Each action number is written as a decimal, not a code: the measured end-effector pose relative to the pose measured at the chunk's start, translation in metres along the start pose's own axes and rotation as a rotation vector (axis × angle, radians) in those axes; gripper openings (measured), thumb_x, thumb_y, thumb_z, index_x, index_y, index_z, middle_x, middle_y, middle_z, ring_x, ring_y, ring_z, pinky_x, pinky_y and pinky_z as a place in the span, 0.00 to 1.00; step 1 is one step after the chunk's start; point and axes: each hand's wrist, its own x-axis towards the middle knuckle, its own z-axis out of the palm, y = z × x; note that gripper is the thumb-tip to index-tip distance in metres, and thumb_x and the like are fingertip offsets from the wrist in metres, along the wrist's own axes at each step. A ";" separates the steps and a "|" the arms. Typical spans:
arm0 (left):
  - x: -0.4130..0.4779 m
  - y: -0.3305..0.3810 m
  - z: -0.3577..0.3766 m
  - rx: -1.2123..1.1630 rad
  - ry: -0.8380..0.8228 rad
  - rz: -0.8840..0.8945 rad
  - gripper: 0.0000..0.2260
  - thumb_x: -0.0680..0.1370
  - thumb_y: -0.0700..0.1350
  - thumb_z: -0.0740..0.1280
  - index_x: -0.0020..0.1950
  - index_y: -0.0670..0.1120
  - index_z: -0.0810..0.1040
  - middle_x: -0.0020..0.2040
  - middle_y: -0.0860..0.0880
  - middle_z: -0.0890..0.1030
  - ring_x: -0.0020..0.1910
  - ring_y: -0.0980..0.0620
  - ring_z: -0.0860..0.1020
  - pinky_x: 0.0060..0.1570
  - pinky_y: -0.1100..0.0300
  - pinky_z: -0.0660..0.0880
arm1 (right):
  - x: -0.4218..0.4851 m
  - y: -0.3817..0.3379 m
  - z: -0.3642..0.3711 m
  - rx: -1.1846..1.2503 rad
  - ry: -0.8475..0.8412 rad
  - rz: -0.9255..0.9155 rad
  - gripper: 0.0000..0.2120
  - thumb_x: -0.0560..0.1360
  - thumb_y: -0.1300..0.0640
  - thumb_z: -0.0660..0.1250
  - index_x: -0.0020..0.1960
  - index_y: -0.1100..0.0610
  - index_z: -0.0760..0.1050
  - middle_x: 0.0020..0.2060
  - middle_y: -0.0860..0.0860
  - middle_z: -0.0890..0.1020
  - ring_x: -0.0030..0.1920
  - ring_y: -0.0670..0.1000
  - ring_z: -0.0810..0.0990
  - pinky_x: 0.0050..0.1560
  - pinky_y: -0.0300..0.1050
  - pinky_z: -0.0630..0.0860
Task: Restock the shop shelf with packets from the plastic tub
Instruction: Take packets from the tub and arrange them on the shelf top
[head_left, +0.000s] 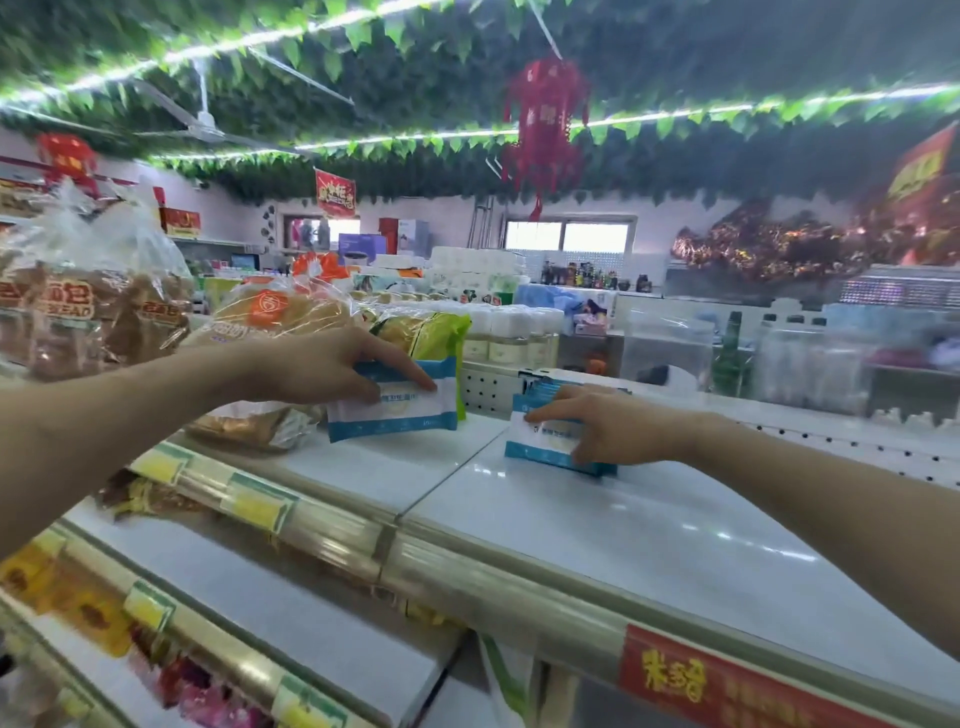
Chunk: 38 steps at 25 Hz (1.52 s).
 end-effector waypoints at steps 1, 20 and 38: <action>0.002 -0.003 0.001 0.003 -0.005 -0.008 0.25 0.82 0.35 0.64 0.61 0.68 0.82 0.62 0.57 0.77 0.55 0.52 0.79 0.54 0.56 0.80 | 0.003 0.002 0.005 -0.072 0.026 -0.002 0.34 0.76 0.53 0.71 0.77 0.36 0.64 0.67 0.44 0.70 0.62 0.51 0.70 0.60 0.47 0.71; 0.075 0.025 0.048 -0.013 -0.145 0.166 0.26 0.82 0.35 0.65 0.64 0.68 0.80 0.67 0.63 0.73 0.59 0.64 0.76 0.56 0.69 0.75 | -0.041 0.027 -0.004 -0.216 0.166 0.103 0.32 0.82 0.39 0.61 0.80 0.32 0.49 0.81 0.45 0.53 0.80 0.55 0.52 0.77 0.61 0.51; 0.170 0.043 0.117 0.174 -0.024 0.413 0.25 0.76 0.35 0.72 0.58 0.67 0.83 0.67 0.60 0.67 0.67 0.54 0.60 0.71 0.47 0.63 | -0.126 0.072 -0.021 -0.327 0.313 0.186 0.29 0.80 0.42 0.65 0.79 0.37 0.60 0.75 0.44 0.67 0.74 0.51 0.64 0.70 0.58 0.62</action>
